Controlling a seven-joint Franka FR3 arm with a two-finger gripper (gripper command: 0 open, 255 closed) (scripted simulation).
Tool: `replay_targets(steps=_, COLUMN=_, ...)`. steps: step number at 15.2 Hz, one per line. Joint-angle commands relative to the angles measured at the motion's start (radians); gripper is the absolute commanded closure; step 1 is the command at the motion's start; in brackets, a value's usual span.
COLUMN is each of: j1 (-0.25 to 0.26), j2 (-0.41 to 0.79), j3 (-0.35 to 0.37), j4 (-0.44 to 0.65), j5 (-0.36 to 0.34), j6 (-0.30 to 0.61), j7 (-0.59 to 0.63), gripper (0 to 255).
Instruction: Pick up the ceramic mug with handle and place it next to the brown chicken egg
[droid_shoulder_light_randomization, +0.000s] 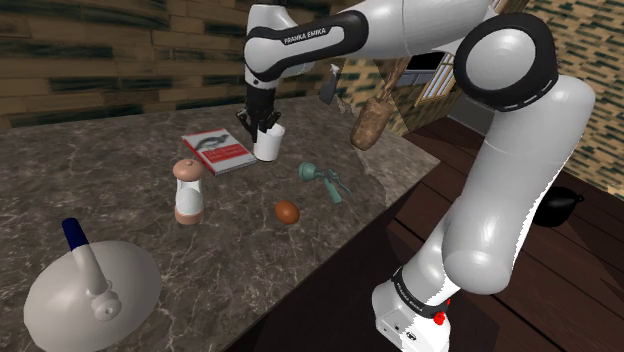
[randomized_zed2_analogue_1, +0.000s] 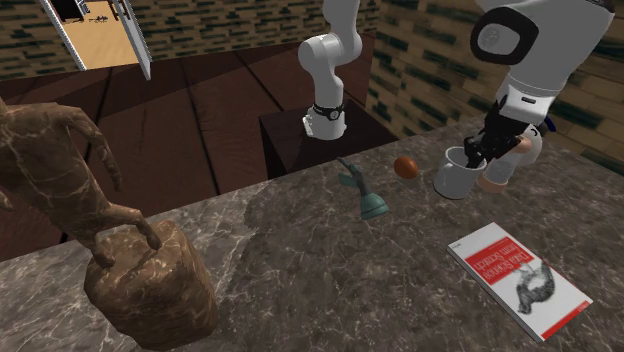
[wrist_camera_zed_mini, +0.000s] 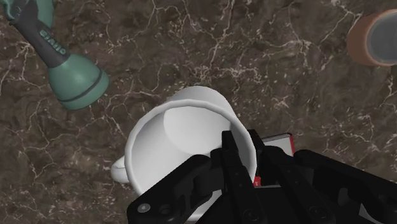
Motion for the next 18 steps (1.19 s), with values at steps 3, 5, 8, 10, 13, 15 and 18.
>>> replay_targets(steps=3, j1=0.0, j2=0.025, j3=0.0, j4=-0.02, j5=0.001, j6=0.046, j7=0.001, gripper=255)
replay_targets(steps=5, j1=-0.001, j2=0.038, j3=0.0, j4=-0.031, j5=0.001, j6=0.07, j7=0.002, gripper=255)
replay_targets(steps=8, j1=-0.001, j2=0.057, j3=0.001, j4=-0.046, j5=0.001, j6=0.104, j7=0.002, gripper=255)
replay_targets(steps=10, j1=-0.001, j2=0.071, j3=0.001, j4=-0.055, j5=0.001, j6=0.127, j7=0.003, gripper=255)
replay_targets(steps=13, j1=-0.002, j2=0.094, j3=0.001, j4=-0.066, j5=0.002, j6=0.161, j7=0.003, gripper=255)
replay_targets(steps=15, j1=-0.002, j2=0.109, j3=0.001, j4=-0.073, j5=0.002, j6=0.183, j7=0.004, gripper=255)
replay_targets(steps=18, j1=-0.002, j2=0.134, j3=0.002, j4=-0.081, j5=0.003, j6=0.215, j7=0.004, gripper=255)
